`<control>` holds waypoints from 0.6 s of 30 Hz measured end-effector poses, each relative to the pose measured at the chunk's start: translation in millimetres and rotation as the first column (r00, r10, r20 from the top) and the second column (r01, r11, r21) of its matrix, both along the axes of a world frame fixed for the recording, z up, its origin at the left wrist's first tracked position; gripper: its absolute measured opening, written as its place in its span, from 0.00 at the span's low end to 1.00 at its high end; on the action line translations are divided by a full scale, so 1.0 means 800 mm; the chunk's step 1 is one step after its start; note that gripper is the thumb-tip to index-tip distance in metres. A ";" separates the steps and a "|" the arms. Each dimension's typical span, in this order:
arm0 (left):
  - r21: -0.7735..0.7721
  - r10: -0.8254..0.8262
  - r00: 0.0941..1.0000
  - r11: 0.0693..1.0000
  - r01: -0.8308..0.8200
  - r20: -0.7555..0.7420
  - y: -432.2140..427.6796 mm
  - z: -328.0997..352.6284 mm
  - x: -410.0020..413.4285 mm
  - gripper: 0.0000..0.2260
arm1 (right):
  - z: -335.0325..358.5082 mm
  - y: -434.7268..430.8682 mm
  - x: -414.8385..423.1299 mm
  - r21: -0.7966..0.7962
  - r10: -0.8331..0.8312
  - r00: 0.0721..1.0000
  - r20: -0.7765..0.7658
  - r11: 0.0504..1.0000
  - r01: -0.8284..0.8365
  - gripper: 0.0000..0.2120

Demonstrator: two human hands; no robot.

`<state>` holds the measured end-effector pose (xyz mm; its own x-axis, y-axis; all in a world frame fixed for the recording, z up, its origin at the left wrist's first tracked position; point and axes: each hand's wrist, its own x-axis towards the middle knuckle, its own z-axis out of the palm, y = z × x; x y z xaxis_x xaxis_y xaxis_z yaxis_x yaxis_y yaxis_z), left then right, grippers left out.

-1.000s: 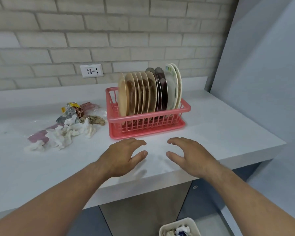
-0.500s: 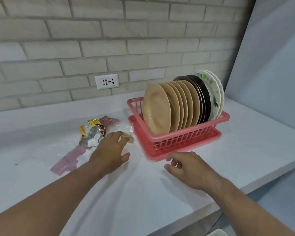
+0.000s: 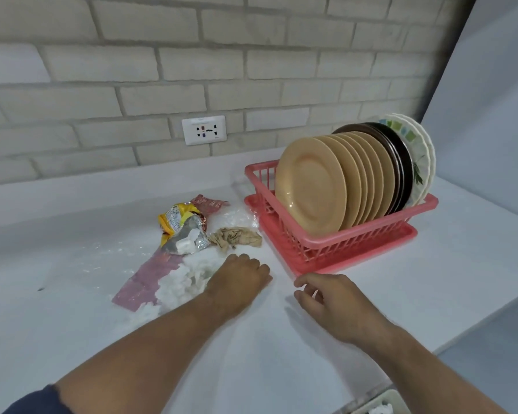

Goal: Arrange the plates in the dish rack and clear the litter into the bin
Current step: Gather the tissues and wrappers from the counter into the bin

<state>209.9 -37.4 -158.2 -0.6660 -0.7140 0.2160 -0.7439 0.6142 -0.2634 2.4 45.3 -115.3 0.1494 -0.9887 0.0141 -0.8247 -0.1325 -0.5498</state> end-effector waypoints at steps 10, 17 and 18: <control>0.227 0.116 0.698 0.972 0.068 -0.707 0.017 0.083 -0.002 0.13 | -0.002 -0.005 0.015 0.033 0.035 0.999 0.012 0.999 -0.035 0.11; 0.275 0.258 0.462 0.961 -0.031 -0.849 0.023 0.136 0.020 0.07 | 0.006 -0.011 0.046 0.052 0.110 0.994 -0.025 0.993 -0.109 0.17; 0.270 0.261 0.429 0.962 -0.041 -0.865 0.023 0.138 0.024 0.06 | 0.005 -0.012 0.054 0.061 0.120 0.992 -0.037 0.991 -0.118 0.20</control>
<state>228.8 -18.9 -47.9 -0.0612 -0.8780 0.4748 -0.5817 0.4179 0.6978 45.8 35.3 -111.4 0.2654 -0.9627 -0.0522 -0.8270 -0.1995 -0.5256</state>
